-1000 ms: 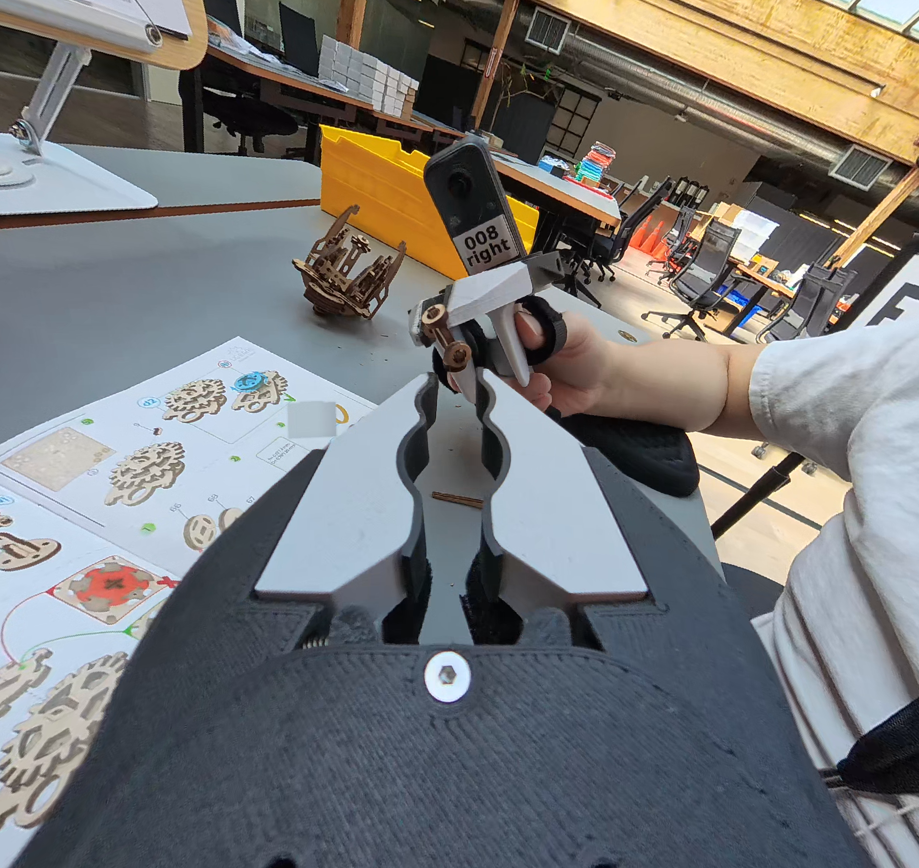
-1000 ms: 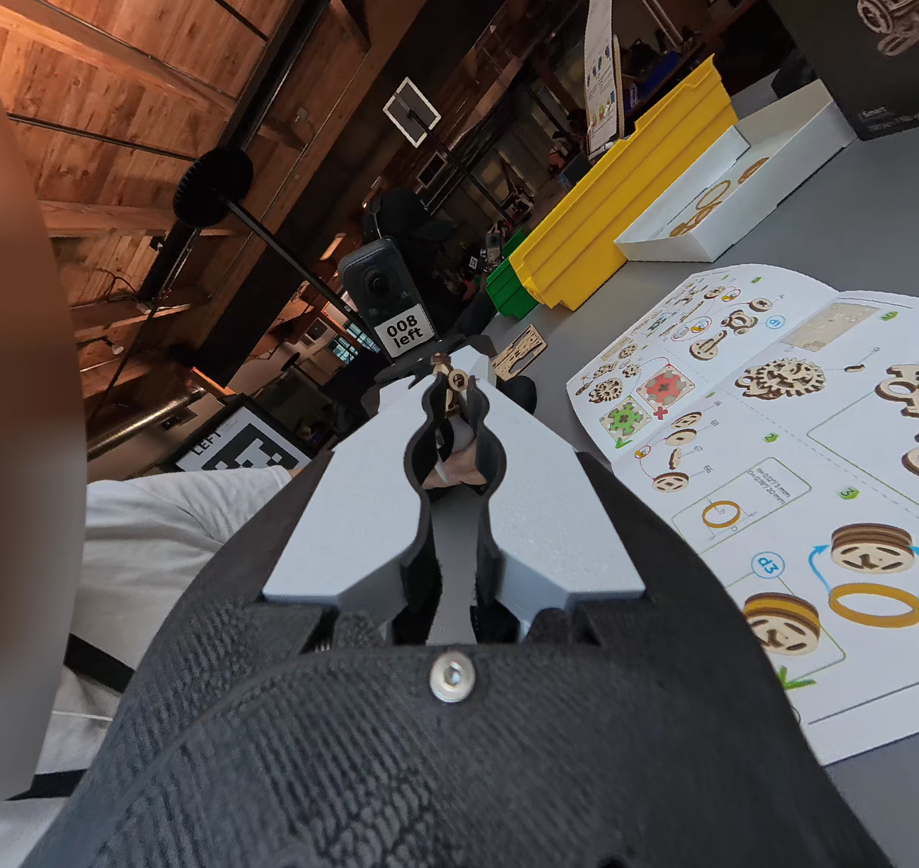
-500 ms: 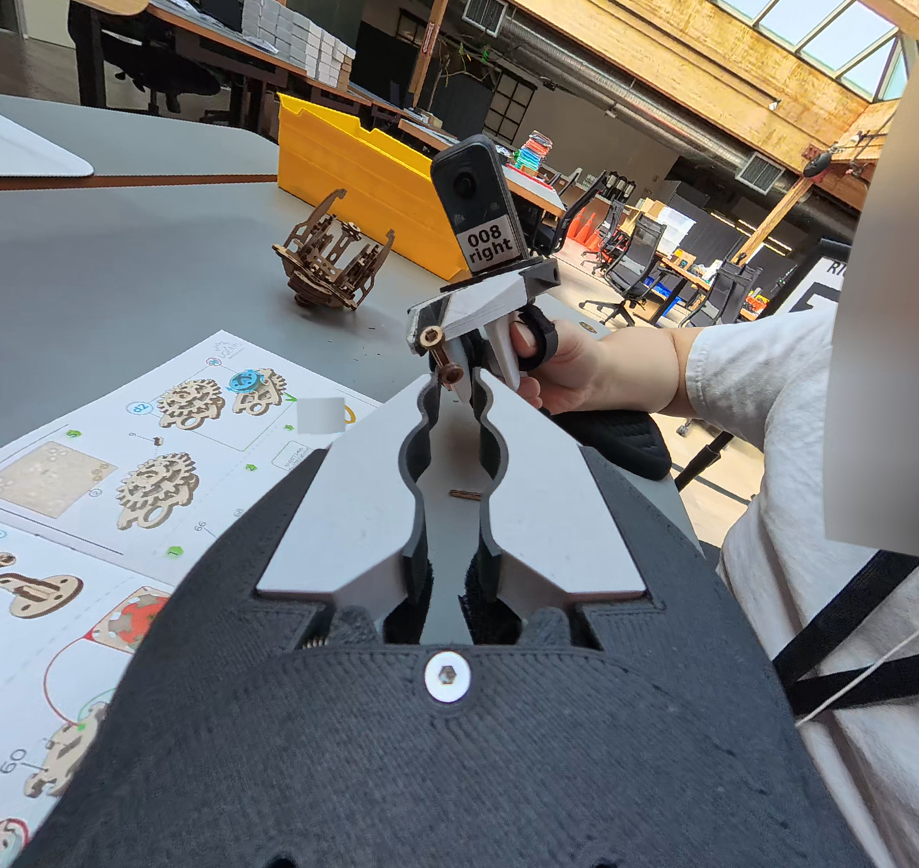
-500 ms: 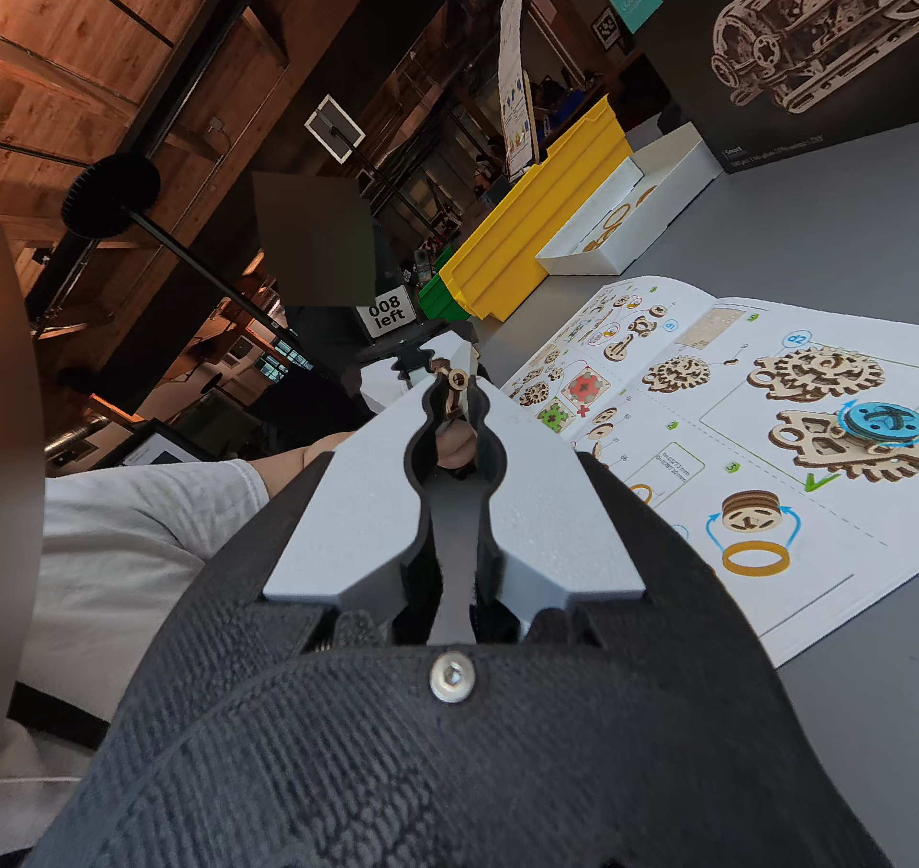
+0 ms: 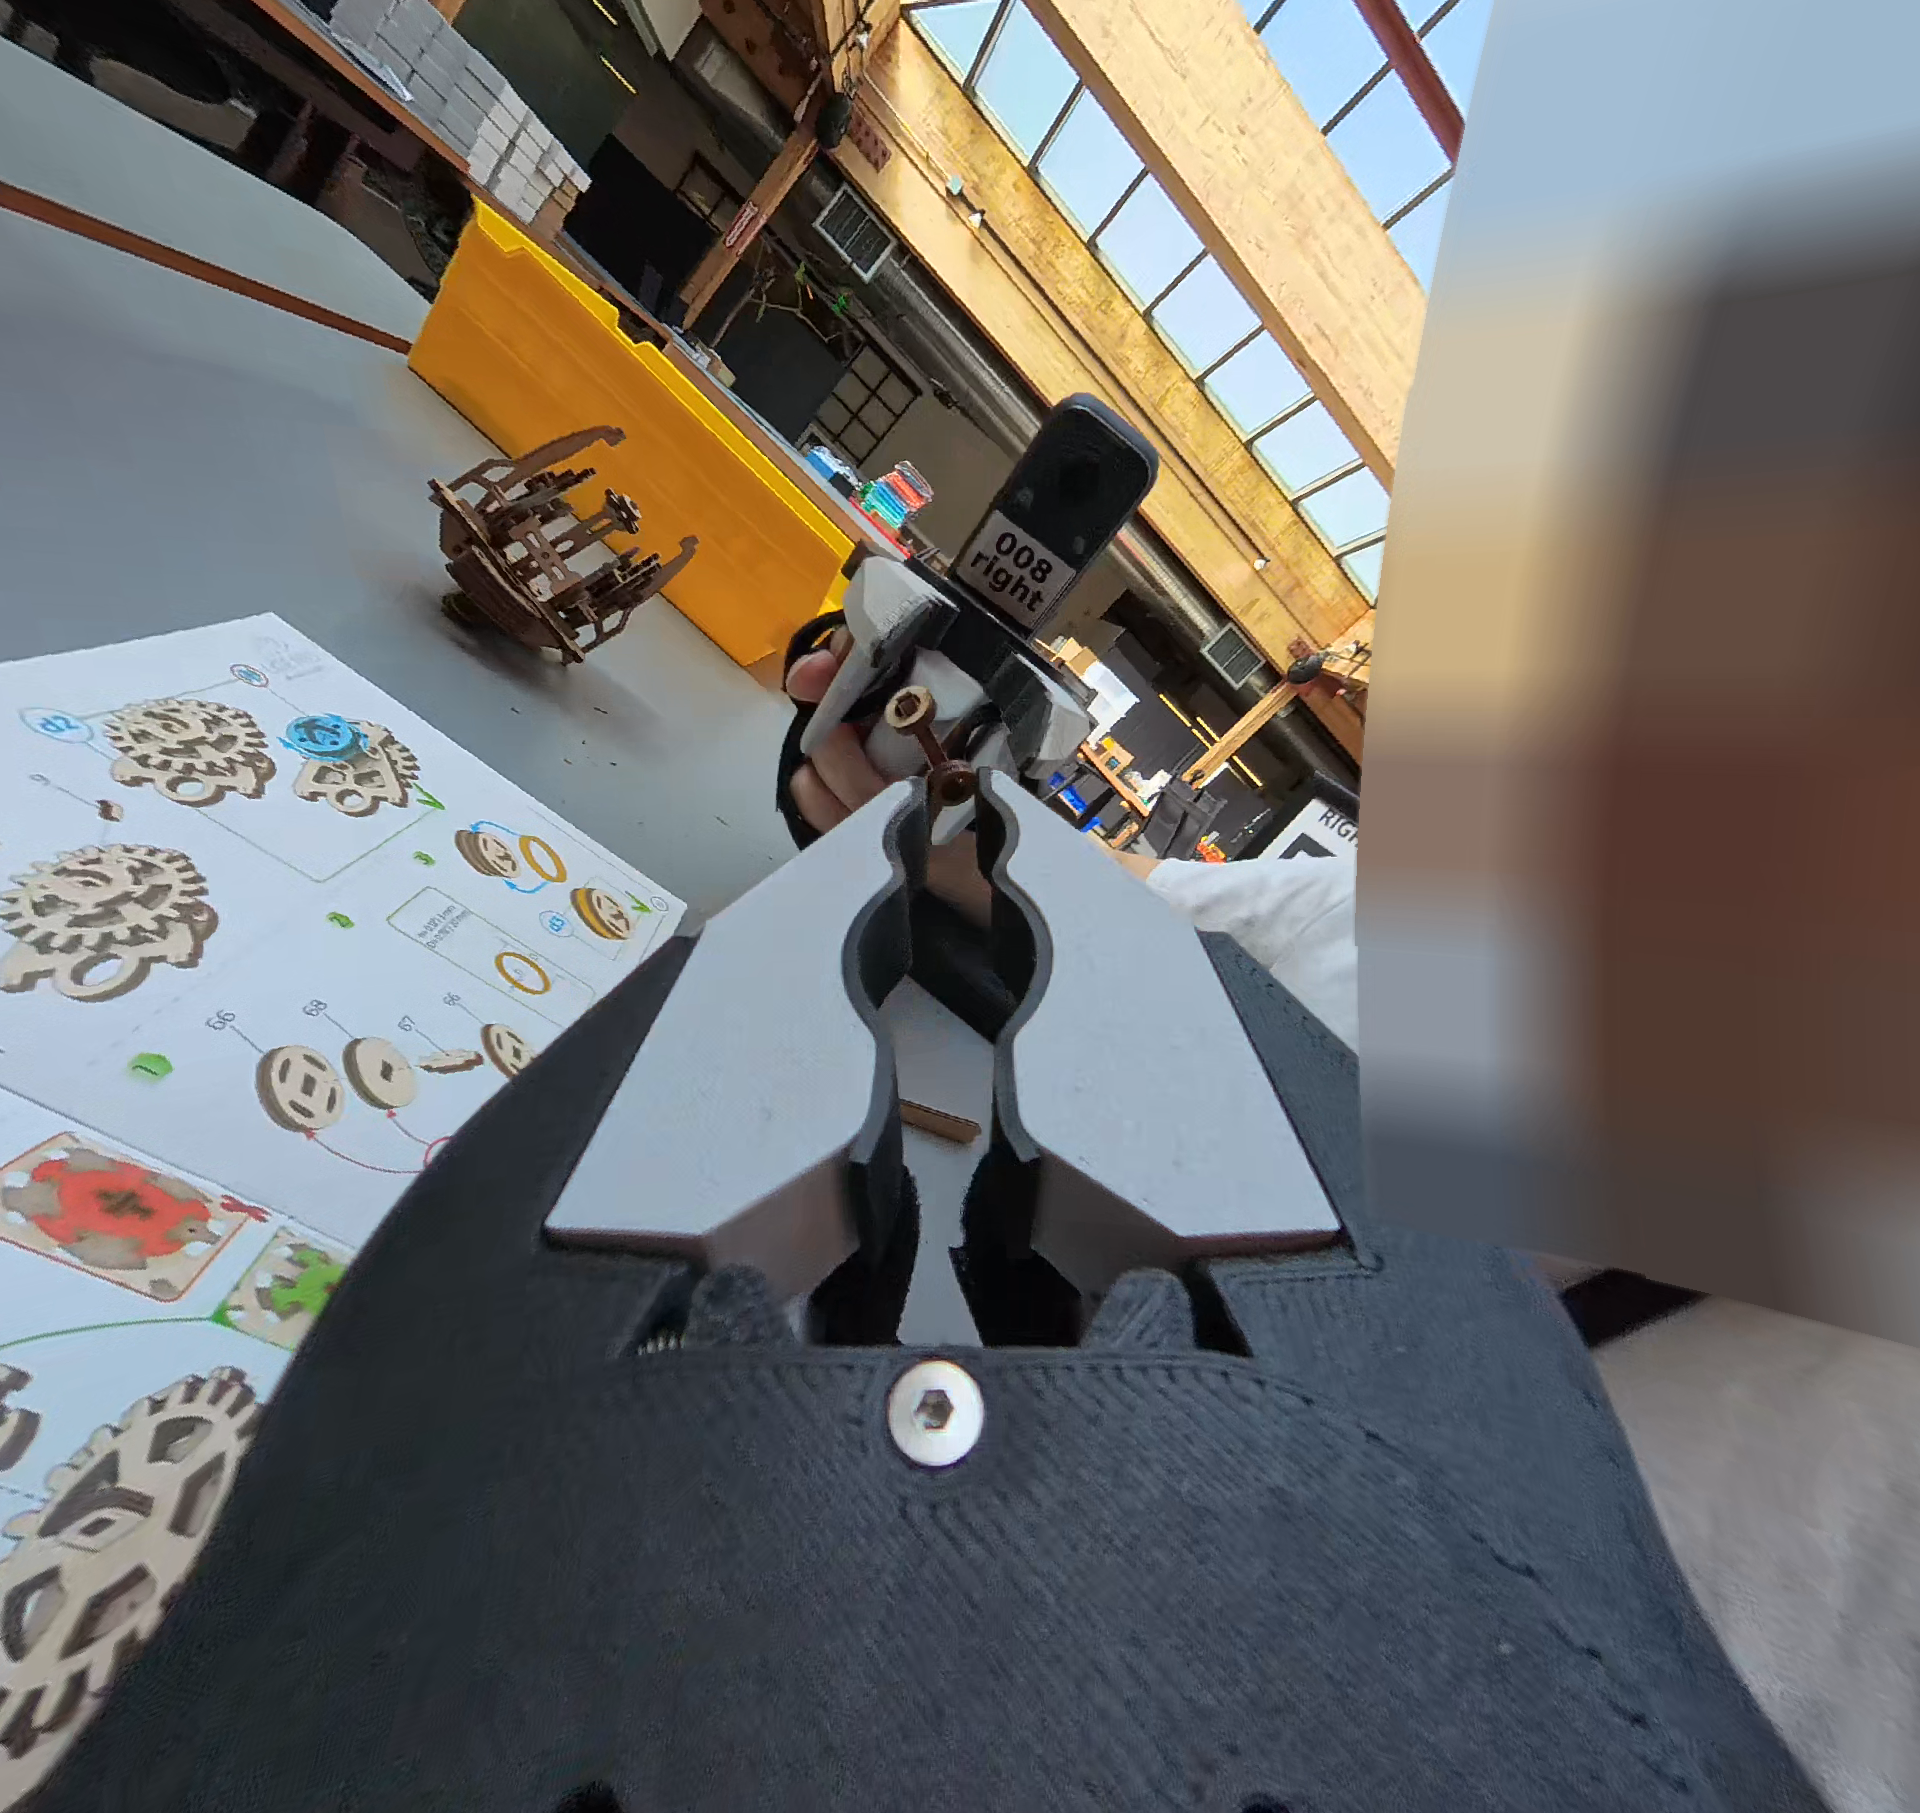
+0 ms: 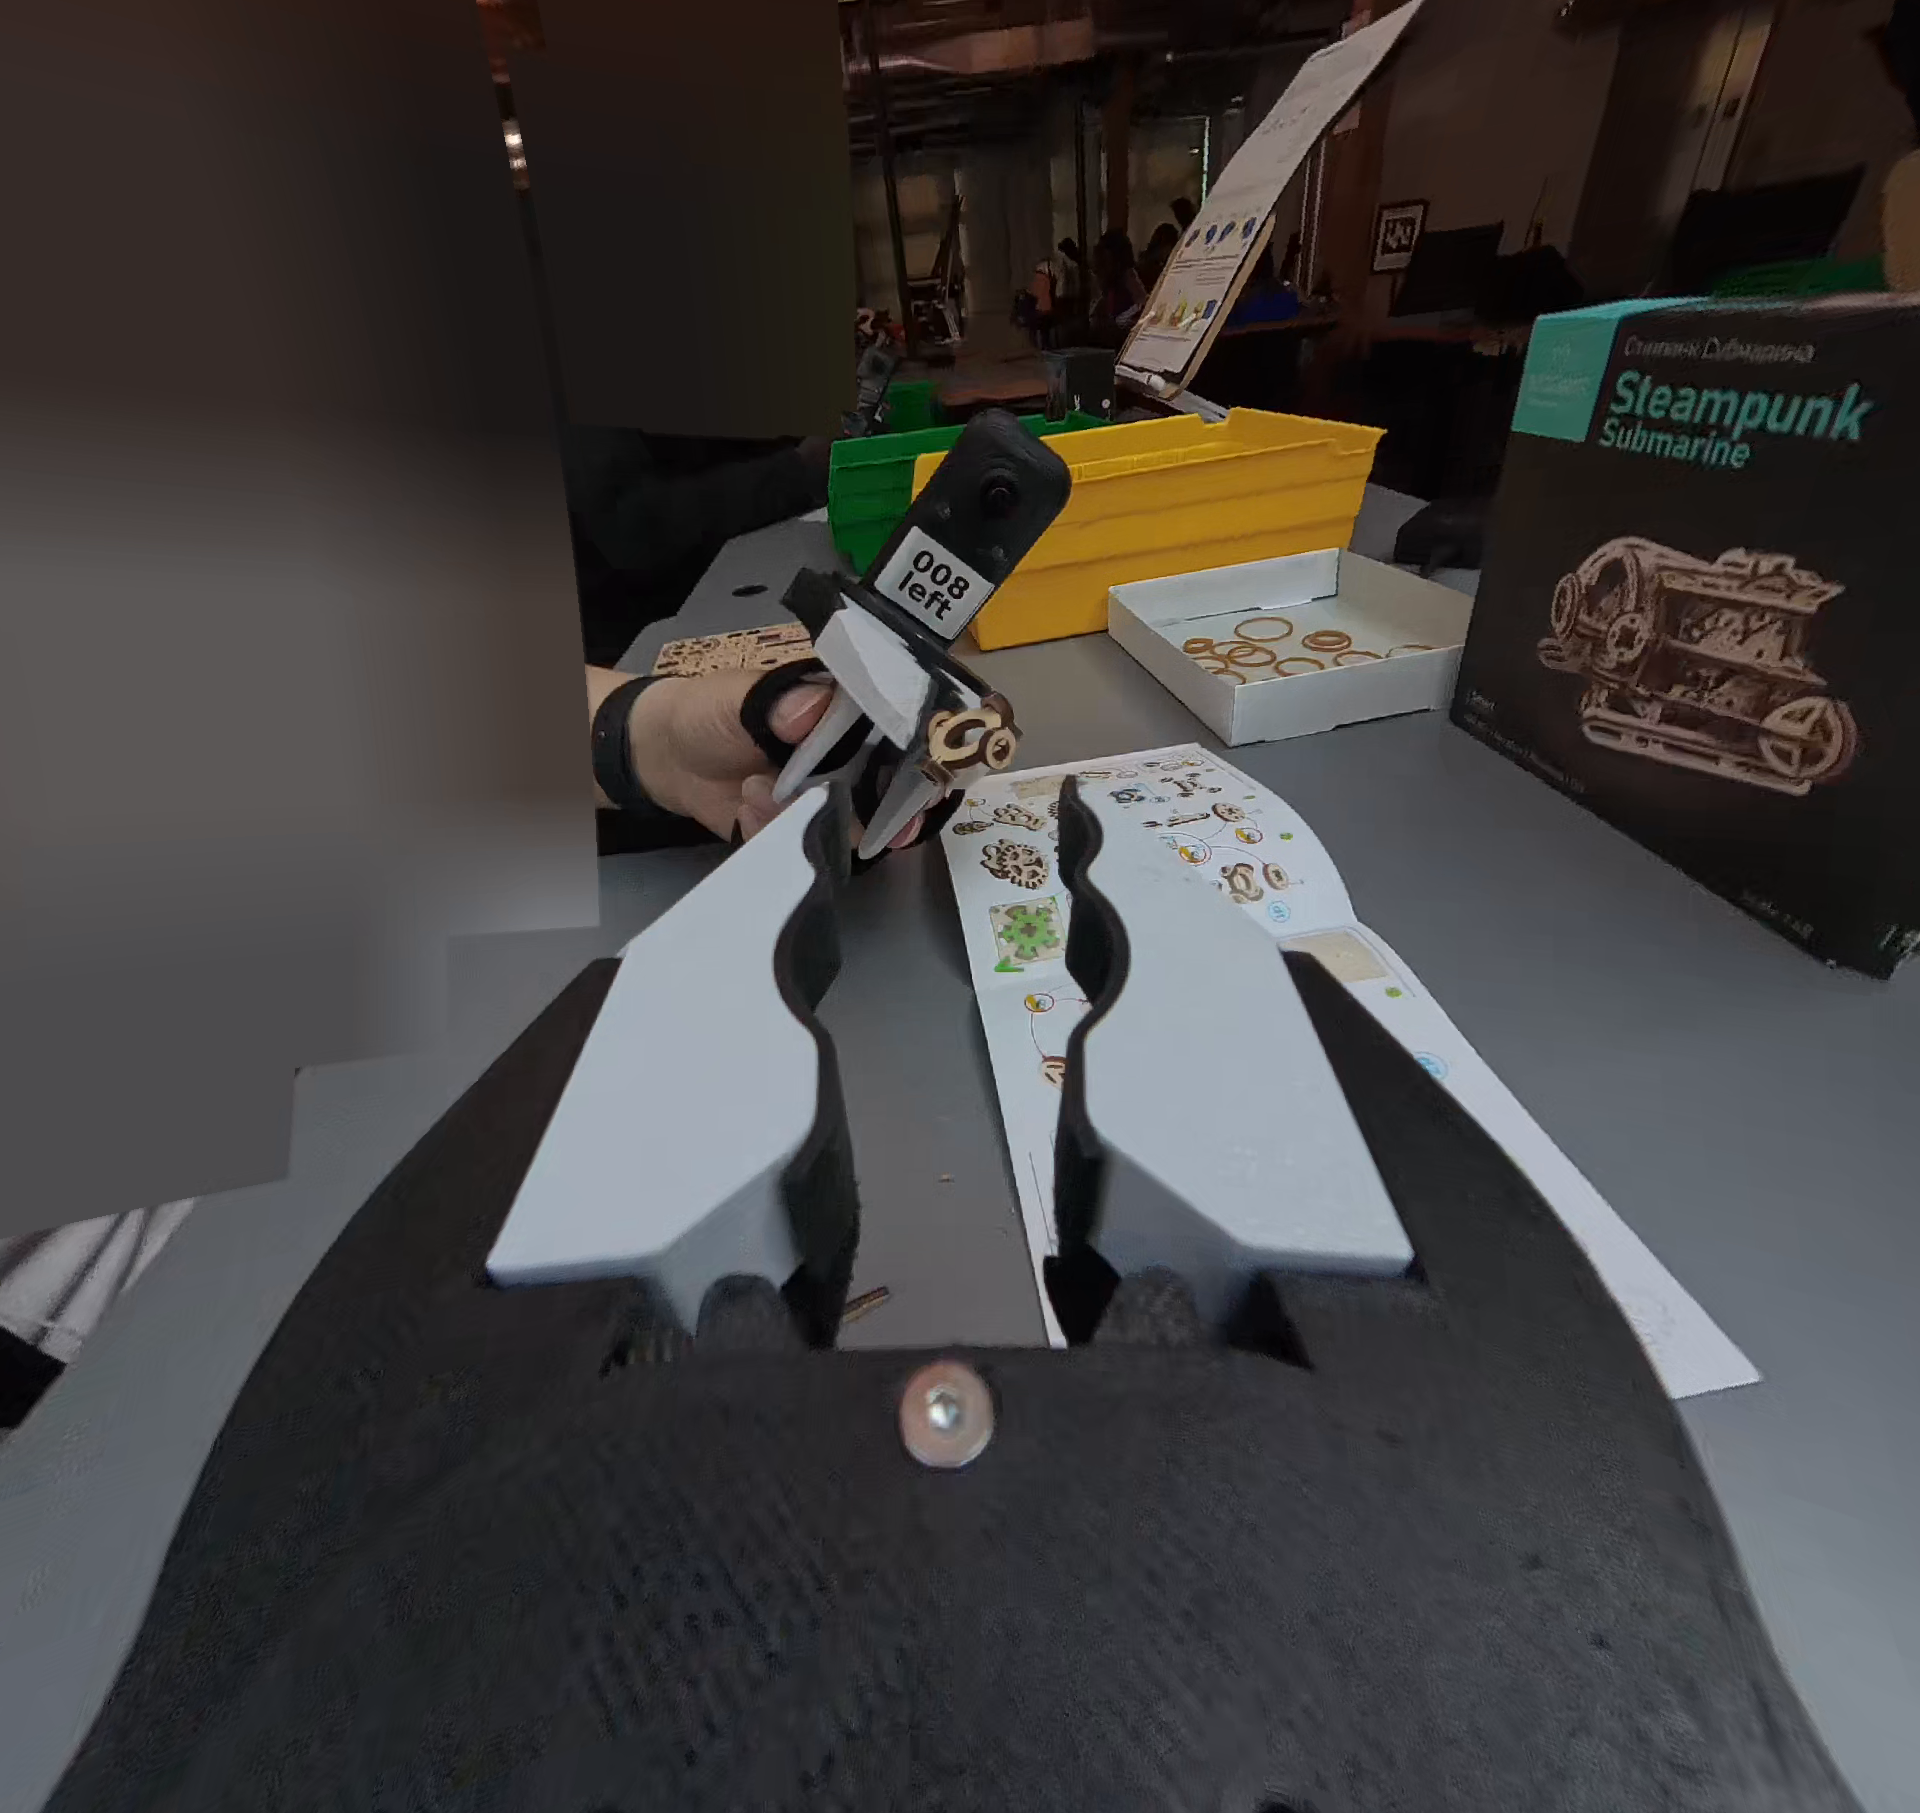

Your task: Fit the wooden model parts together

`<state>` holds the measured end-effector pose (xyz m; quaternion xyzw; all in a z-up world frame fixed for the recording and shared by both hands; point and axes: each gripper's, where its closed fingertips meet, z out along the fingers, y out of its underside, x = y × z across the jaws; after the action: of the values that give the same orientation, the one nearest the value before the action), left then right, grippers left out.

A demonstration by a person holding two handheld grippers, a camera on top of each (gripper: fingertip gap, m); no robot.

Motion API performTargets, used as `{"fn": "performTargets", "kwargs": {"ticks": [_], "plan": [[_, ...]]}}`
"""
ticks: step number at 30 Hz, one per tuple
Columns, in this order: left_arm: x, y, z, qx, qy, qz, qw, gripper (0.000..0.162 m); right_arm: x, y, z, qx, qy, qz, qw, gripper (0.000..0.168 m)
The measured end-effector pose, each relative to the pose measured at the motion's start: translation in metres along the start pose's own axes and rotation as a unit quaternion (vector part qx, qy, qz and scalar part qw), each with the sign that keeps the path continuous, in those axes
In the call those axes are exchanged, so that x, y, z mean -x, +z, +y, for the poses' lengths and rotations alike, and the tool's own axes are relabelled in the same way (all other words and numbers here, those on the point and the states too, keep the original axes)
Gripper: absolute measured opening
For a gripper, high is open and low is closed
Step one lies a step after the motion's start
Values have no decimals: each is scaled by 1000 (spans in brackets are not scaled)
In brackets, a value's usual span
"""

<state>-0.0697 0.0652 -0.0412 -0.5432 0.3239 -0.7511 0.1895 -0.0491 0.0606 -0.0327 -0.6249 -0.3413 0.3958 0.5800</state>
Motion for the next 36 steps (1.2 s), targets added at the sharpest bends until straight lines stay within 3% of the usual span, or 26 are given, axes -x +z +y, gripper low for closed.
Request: {"fn": "performTargets", "kwargs": {"ticks": [4,9,14,17,24,29,36], "plan": [[-2,7,20,54,-46,20,997,5,15,6,20,76,-161,-9,984,54],[-6,15,52,133,-90,38,986,5,29,9,40,115,-173,-55,977,50],[1,16,69,171,-103,19,980,5,28,8,60,179,-235,-46,954,43],[9,14,75,190,-99,-7,977,6,32,8,72,206,-242,-60,946,26],[15,11,88,221,-124,-24,967,5,31,9,97,268,-287,-54,918,25],[19,10,90,225,-122,-36,966,5,32,10,98,269,-233,-61,933,27],[20,9,93,236,-118,-41,964,6,32,10,102,281,-244,-58,927,26]]}}
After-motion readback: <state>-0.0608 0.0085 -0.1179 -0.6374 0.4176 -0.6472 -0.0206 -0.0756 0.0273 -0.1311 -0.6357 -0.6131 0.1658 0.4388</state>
